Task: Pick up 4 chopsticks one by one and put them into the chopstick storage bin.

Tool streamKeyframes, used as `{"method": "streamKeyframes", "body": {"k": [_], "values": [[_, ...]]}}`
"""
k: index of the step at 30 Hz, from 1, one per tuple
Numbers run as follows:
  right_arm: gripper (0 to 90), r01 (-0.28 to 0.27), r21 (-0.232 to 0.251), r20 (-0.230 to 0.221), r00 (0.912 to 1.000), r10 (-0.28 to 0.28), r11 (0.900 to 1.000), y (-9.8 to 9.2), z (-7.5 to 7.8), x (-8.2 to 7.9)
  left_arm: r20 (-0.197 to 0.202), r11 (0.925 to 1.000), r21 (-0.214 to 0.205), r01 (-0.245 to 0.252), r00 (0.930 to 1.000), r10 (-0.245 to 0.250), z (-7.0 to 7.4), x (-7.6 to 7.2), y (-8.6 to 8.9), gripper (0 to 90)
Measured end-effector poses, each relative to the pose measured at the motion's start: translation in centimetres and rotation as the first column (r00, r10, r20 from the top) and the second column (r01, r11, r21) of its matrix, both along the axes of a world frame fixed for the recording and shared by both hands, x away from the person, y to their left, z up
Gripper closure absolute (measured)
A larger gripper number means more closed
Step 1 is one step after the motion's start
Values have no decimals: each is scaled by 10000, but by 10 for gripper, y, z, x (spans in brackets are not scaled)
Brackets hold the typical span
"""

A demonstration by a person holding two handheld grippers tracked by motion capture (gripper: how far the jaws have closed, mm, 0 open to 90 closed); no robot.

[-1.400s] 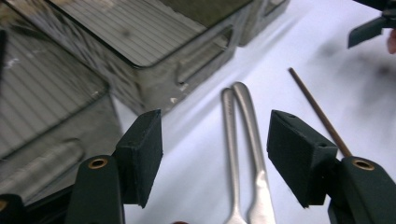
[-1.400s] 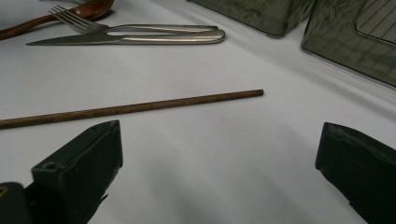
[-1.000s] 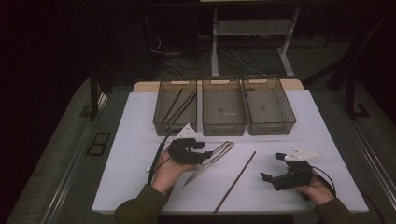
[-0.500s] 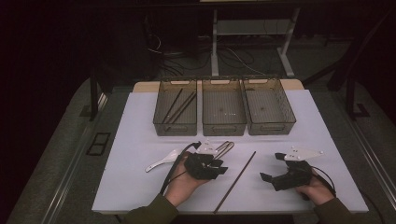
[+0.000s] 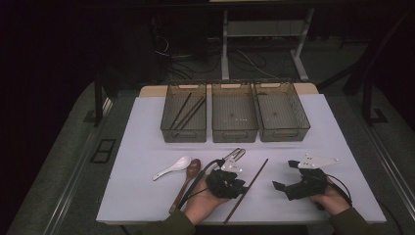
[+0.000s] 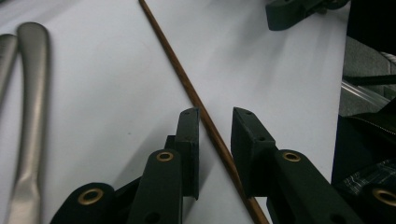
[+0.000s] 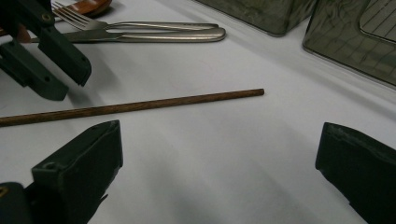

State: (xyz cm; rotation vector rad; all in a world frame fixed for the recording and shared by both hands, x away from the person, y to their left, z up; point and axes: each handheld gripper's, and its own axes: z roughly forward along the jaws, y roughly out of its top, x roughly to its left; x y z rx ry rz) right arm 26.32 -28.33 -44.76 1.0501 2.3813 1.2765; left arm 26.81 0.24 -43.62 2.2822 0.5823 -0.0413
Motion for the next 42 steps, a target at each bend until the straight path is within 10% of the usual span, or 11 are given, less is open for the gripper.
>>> {"method": "streamKeyframes", "body": {"k": [25,42], "values": [[4,10,29,25,10000,-10,10000,-1,1,0,587,9951,928,346,9975,-402,-6,-5,-9,791],[4,23,47,26,10000,-23,10000,-1,1,0,832,9912,1193,-577,9954,479,-5,4,6,781]]}}
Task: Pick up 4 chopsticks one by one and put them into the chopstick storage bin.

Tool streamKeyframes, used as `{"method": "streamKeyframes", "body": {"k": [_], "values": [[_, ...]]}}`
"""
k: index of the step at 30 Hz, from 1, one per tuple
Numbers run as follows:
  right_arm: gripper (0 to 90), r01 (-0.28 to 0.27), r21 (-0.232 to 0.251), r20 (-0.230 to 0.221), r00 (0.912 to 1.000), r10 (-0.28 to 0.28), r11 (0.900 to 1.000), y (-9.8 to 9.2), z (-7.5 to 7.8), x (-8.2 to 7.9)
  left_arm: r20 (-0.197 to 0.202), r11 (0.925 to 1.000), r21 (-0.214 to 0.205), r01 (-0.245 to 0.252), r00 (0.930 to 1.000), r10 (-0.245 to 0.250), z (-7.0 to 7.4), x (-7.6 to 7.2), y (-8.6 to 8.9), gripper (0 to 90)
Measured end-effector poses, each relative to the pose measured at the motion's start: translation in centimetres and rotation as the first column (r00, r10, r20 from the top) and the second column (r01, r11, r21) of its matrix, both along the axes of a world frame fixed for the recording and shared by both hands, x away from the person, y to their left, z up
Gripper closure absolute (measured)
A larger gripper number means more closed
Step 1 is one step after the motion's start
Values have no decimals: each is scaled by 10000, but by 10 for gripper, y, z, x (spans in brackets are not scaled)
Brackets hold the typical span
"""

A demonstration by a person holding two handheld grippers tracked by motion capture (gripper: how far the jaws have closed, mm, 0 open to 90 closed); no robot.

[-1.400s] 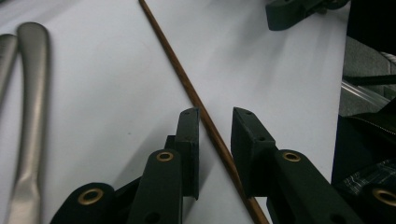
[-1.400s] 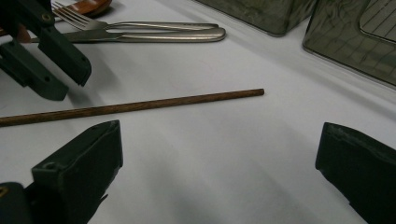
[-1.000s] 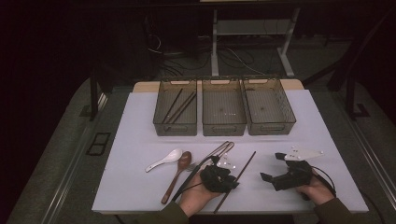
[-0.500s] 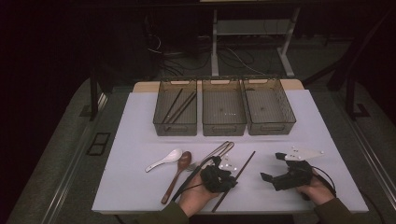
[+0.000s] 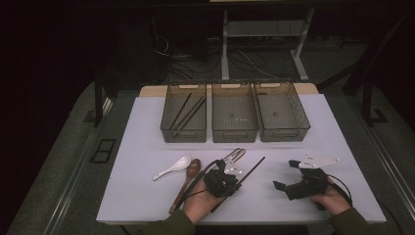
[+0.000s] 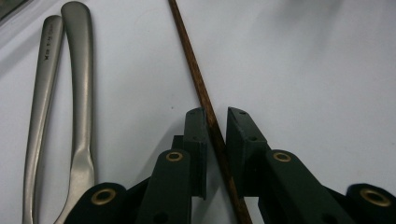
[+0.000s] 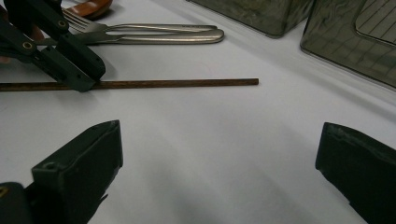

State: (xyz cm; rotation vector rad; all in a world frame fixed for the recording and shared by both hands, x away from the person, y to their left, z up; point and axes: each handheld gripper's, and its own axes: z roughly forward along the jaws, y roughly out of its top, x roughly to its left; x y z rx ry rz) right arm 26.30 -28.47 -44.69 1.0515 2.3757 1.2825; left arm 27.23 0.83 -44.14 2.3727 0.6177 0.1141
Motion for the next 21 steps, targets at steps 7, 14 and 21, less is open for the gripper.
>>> {"method": "streamKeyframes", "body": {"k": [7,14,21], "values": [[4,-2,-22,-9,10000,2,10000,0,0,0,-104,9995,-162,-266,9996,264,-1,-1,1,817],[4,-2,-8,4,10000,2,10000,0,0,0,-97,9991,-230,-353,9993,351,-1,-2,2,836],[4,14,28,1,10000,-14,10000,0,0,0,19,9997,-155,-167,9999,168,-1,-4,-1,845]]}}
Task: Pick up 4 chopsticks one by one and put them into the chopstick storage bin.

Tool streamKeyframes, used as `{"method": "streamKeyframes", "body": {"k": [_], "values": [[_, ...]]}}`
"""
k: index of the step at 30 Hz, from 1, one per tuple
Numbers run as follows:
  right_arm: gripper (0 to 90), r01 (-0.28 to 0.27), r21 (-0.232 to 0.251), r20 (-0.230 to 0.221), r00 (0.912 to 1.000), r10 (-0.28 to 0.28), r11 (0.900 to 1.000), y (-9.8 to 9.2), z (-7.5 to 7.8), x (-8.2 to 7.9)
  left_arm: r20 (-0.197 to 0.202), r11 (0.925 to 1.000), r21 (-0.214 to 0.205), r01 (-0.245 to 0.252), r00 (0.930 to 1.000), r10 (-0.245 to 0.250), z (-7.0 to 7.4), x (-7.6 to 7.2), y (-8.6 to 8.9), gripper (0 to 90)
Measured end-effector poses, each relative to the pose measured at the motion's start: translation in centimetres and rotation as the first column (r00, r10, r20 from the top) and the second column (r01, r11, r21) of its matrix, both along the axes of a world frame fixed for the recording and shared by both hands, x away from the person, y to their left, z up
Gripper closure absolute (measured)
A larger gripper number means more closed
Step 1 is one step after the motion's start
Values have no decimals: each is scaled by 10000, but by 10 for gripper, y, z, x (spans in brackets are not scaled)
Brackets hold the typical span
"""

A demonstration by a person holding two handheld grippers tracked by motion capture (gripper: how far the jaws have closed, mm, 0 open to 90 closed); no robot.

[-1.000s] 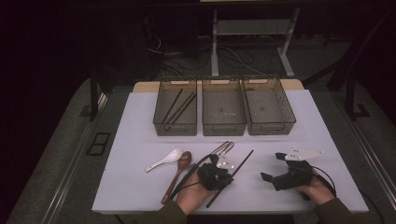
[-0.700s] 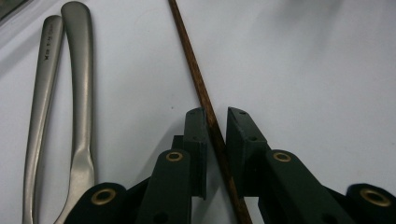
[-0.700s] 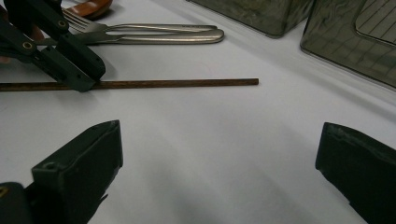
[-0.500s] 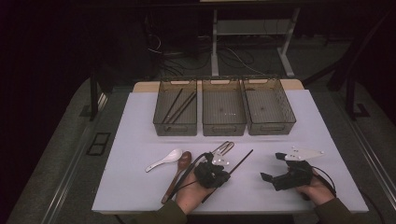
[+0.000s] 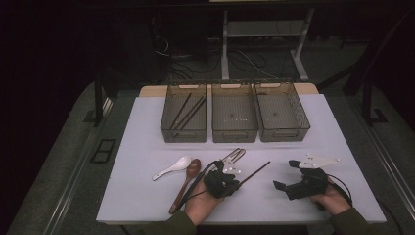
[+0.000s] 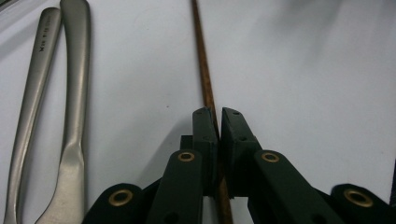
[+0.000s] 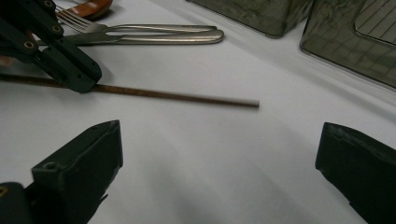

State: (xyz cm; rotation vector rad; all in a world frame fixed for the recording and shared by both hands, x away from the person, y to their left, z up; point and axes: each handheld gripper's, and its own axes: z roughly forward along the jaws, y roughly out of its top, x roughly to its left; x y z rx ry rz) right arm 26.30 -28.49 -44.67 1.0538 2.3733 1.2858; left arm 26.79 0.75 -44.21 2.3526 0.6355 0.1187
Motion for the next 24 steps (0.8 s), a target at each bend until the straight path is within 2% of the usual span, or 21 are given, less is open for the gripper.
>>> {"method": "streamKeyframes", "body": {"k": [6,8,10,17,20,24], "values": [[4,-2,8,1,10000,2,10000,0,0,0,-59,10000,-49,71,10000,-71,0,1,1,845],[4,14,14,-6,10000,-14,10000,0,0,0,-192,9997,-225,-25,9998,20,-1,2,1,844],[4,17,15,-12,10000,-17,10000,0,0,0,-115,9998,-148,120,9999,-122,-1,2,2,842],[4,14,20,6,10000,-14,10000,0,0,0,64,10000,-84,49,10000,-49,-2,-1,0,845],[4,28,35,-19,10000,-28,10000,0,1,0,-35,9998,-184,79,10000,-80,0,1,2,845],[5,29,59,-37,10000,-29,10000,-1,1,0,-98,9986,-532,64,9999,-69,7,7,8,845]]}}
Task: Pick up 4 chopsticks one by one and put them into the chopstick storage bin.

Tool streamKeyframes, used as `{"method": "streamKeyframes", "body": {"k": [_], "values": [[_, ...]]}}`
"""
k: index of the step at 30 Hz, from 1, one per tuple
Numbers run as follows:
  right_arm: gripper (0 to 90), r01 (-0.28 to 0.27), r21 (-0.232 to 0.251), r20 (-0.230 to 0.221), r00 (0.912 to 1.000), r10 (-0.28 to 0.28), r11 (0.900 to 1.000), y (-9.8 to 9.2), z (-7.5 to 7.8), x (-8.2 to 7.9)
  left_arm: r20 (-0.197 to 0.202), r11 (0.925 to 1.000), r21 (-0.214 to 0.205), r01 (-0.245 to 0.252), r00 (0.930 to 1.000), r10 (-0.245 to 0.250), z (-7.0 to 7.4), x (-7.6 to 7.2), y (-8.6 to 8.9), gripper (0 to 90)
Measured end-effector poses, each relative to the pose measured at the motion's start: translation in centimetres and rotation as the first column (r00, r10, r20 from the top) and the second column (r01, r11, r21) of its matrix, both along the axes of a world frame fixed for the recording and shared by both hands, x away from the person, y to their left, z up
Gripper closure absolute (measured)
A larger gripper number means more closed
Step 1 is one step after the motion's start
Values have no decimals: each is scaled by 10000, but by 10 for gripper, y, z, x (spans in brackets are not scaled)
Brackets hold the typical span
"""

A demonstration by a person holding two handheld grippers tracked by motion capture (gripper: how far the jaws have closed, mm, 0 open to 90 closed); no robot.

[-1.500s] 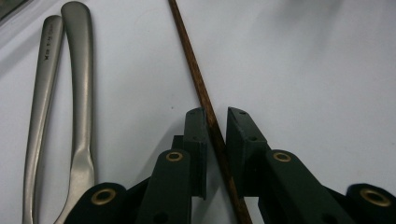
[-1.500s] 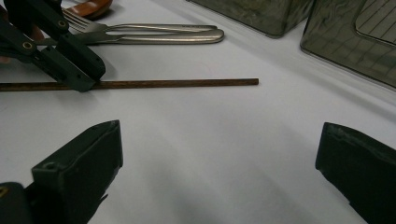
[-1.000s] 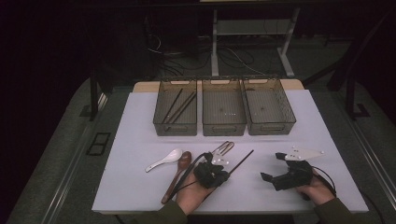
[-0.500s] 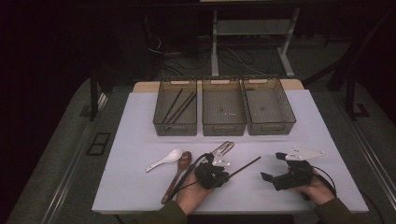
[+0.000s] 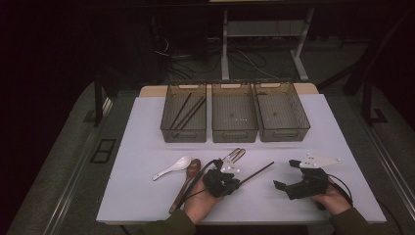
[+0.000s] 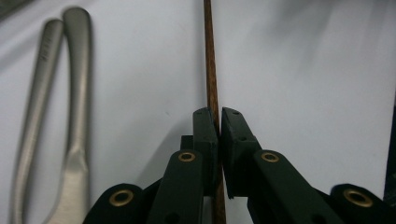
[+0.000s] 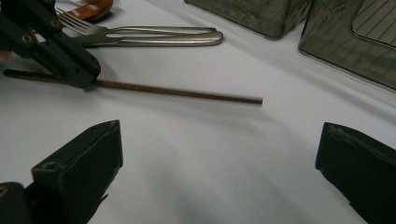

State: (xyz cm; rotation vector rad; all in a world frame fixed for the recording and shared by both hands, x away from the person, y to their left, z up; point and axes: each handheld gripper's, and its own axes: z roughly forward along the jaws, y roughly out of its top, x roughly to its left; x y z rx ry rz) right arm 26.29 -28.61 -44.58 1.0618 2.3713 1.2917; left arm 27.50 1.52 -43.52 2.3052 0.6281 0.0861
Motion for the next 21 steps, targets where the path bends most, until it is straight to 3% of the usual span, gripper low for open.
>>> {"method": "streamKeyframes", "body": {"k": [14,21], "values": [[5,-29,-42,32,10000,29,10000,1,-1,0,31,9956,-937,27,10000,-24,29,10,19,844],[4,-24,-58,35,10000,24,10000,1,-1,0,90,9935,-1115,213,9998,-204,40,16,30,844]]}}
